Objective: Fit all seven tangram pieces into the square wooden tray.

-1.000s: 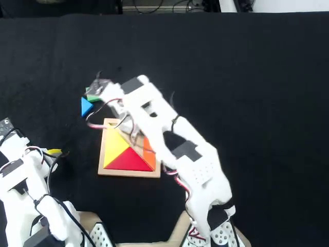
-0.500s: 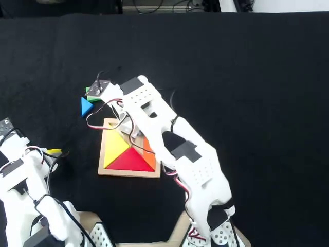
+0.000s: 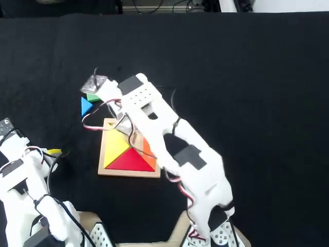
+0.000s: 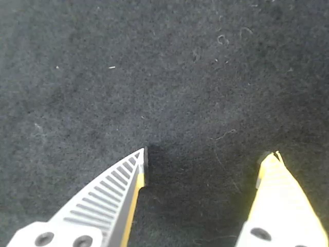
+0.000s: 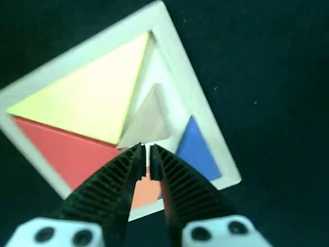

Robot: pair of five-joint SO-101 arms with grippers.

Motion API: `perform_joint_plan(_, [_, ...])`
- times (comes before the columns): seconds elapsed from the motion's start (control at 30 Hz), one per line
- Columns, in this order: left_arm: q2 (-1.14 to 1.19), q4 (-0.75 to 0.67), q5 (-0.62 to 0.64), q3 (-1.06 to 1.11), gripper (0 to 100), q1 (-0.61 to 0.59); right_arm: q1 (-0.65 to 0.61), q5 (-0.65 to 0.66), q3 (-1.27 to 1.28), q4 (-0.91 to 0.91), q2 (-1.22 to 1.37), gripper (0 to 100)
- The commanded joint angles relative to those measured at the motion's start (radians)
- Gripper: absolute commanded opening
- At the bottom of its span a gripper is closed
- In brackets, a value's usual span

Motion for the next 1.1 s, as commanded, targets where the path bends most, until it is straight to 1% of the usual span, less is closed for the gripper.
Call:
perform_joint_plan(0.0, [-0.021, -0.011, 0.002, -0.008, 34, 0.001, -0.037, -0.132, 0.081, -0.002, -0.165, 12.5])
perform_joint_plan(0.07, [-0.021, -0.011, 0.002, -0.008, 34, 0.001, -0.04, -0.226, 0.162, -0.049, -0.223, 17.3])
perform_joint_plan(0.13, [-0.021, -0.011, 0.002, -0.008, 34, 0.001, -0.04, -0.288, 0.259, -0.144, -0.251, 20.2])
perform_joint_plan(0.27, [-0.021, -0.011, 0.002, -0.008, 34, 0.001, -0.04, -0.318, 0.369, -0.304, -0.231, 21.6])
perform_joint_plan(0.37, [-0.021, -0.011, 0.002, -0.008, 34, 0.001, -0.064, -0.324, 0.337, -0.305, -0.193, 21.2])
perform_joint_plan(0.5, [-0.021, -0.011, 0.002, -0.008, 34, 0.001, -0.094, -0.377, 0.272, -0.282, -0.124, 21.2])
perform_joint_plan(0.67, [-0.021, -0.011, 0.002, -0.008, 34, 0.001, -0.094, -0.382, 0.194, -0.209, -0.064, 21.2])
perform_joint_plan(1.07, [-0.021, -0.011, 0.002, -0.008, 34, 0.001, -0.089, -0.377, 0.182, -0.204, -0.051, 21.1])
